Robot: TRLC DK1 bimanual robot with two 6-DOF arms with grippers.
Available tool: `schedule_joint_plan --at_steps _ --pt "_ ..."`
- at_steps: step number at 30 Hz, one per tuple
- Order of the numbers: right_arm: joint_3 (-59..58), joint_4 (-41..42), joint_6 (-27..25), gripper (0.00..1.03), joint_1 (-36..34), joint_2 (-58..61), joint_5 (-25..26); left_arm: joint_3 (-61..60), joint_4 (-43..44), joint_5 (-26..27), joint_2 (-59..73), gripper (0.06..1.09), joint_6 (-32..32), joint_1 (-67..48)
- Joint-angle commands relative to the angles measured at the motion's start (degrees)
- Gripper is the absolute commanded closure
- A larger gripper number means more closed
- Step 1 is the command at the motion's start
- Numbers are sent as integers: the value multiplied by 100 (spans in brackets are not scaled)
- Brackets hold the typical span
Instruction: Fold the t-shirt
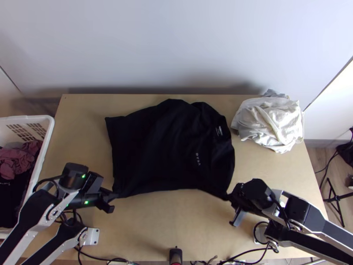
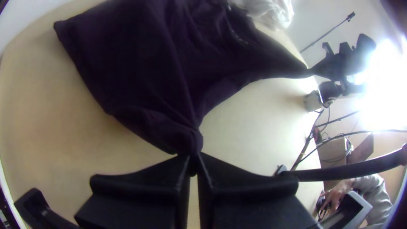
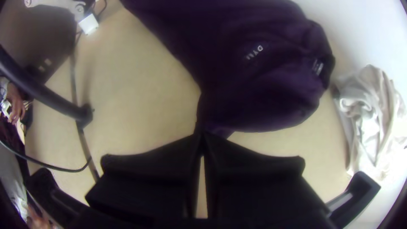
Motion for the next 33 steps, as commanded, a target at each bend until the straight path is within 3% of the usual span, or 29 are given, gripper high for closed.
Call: schedule_joint_plan --at_steps 1,8,12,16,22,26,33 --pt "119 -270 230 100 101 -65 -967 109 -341 611 -351 105 -250 -29" --pt "198 -332 828 100 137 -417 -2488 338 -692 1104 -1248 105 269 -601" --pt "172 -393 758 100 216 -698 -2611 760 -877 1350 -1081 105 172 -820" --pt "66 64 591 100 31 -707 -2409 874 -270 1209 -1019 105 23 -548" --pt "-92 925 -473 100 -1498 128 -2312 -137 354 1060 -1081 105 348 463" --pt "-127 1866 -666 100 -2509 840 -2321 -251 696 1024 -940 105 779 1315" --pt "128 2692 -895 100 -3168 1543 -2321 -23 1294 1007 -351 105 1359 2924"
